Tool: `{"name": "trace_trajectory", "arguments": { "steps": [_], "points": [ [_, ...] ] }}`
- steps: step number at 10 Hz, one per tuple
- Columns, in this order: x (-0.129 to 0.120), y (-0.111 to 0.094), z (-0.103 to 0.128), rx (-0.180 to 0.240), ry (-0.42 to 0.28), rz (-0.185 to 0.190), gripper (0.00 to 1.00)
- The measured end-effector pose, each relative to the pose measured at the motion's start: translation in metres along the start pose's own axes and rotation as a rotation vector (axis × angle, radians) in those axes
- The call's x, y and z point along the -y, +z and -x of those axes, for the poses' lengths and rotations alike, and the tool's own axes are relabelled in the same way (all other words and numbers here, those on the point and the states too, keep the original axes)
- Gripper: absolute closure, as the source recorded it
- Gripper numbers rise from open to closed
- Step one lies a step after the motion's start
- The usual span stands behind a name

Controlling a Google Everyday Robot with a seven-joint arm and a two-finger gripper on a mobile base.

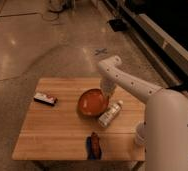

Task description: Drag the ceramic bowl in a circle

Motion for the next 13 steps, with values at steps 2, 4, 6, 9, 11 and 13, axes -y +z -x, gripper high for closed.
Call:
{"name": "trace_trajectory", "arguments": {
  "steps": [2,4,6,9,11,13],
  "points": [
    [0.024,-0.002,-0.011,-0.01,-0.048,-0.012,1.0],
    [0.043,-0.005,-0.024,-0.025,-0.091,-0.015,1.0],
    [0.066,-0.007,-0.044,-0.047,-0.133,-0.009,1.0],
    [0.076,-0.003,-0.07,-0.069,-0.105,0.001,1.0],
    [0.071,-0.001,-0.09,-0.089,-0.031,0.0,1.0],
    [0.056,-0.001,-0.105,-0.11,0.064,0.001,1.0]
  ]
}}
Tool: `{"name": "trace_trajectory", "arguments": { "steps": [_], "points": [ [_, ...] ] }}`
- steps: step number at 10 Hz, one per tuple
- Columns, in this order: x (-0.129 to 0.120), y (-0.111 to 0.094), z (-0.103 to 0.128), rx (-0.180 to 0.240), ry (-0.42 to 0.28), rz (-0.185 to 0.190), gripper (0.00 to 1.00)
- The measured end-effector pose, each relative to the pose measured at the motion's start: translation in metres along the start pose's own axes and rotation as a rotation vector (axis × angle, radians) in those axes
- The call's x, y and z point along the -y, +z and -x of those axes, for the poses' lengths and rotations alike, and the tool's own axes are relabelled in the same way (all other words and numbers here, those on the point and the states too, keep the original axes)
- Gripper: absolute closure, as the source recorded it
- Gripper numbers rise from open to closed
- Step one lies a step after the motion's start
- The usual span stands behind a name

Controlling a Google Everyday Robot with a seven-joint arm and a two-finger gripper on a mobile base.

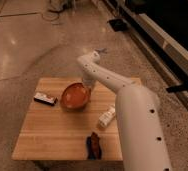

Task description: Drag the ceramic bowl in a circle

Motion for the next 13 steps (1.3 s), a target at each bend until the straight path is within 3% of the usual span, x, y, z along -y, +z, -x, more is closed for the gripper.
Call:
{"name": "trace_trajectory", "arguments": {
  "steps": [5,7,9,13],
  "points": [
    [-0.069,0.006,-0.02,-0.044,0.295,0.038,1.0],
    [-0.088,0.008,-0.022,-0.053,0.375,0.051,1.0],
    [-0.092,0.012,-0.012,-0.024,0.389,0.039,0.83],
    [-0.095,0.007,0.009,0.021,0.356,-0.005,0.4]
  ]
}}
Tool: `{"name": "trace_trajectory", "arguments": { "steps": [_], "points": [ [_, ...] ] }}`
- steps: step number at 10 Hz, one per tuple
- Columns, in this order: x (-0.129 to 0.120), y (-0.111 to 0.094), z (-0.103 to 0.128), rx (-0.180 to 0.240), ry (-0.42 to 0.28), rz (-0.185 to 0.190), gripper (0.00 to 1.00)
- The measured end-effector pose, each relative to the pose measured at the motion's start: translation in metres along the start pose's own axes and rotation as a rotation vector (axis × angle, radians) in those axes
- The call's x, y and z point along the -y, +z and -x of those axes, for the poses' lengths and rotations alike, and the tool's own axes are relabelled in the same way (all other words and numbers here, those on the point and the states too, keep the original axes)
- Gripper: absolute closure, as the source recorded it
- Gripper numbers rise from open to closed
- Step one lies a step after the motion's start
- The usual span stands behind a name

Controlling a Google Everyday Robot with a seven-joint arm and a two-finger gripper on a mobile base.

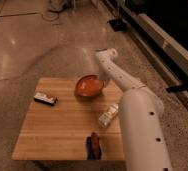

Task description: Drag the ceramic bowl in a circle

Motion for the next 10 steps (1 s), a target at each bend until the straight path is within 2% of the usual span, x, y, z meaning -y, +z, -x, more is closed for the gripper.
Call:
{"name": "trace_trajectory", "arguments": {
  "steps": [2,10],
  "points": [
    [-0.0072,-0.0005,0.0024,0.01,0.0,-0.005,0.22],
    [-0.0054,0.0005,0.0024,0.009,-0.001,-0.008,0.2]
  ]
}}
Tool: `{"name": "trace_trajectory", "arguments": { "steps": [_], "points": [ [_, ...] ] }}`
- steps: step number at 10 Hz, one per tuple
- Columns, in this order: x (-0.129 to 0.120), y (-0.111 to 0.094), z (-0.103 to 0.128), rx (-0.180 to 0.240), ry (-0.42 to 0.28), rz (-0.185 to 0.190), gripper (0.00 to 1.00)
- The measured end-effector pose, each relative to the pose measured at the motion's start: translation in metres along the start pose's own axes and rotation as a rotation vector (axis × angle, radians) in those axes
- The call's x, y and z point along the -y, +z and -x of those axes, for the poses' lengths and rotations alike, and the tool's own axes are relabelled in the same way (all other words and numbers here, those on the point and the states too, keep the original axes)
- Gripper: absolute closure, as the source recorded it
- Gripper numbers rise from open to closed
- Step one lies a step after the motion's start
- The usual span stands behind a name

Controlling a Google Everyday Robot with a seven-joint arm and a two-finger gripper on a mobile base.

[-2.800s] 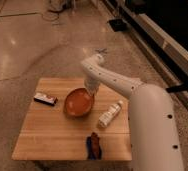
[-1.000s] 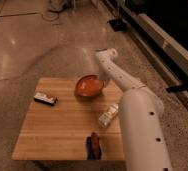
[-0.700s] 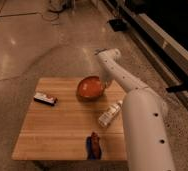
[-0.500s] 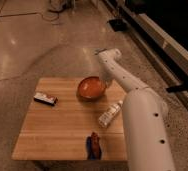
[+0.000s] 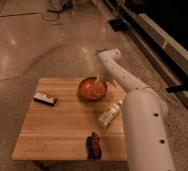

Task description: Drag the ceramic bowl in a circle

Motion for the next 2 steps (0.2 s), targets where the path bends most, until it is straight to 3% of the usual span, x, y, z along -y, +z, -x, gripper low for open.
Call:
{"name": "trace_trajectory", "arguments": {
  "steps": [2],
  "points": [
    [0.0006,0.0001,0.0001,0.0,-0.001,0.0,0.2]
  ]
}}
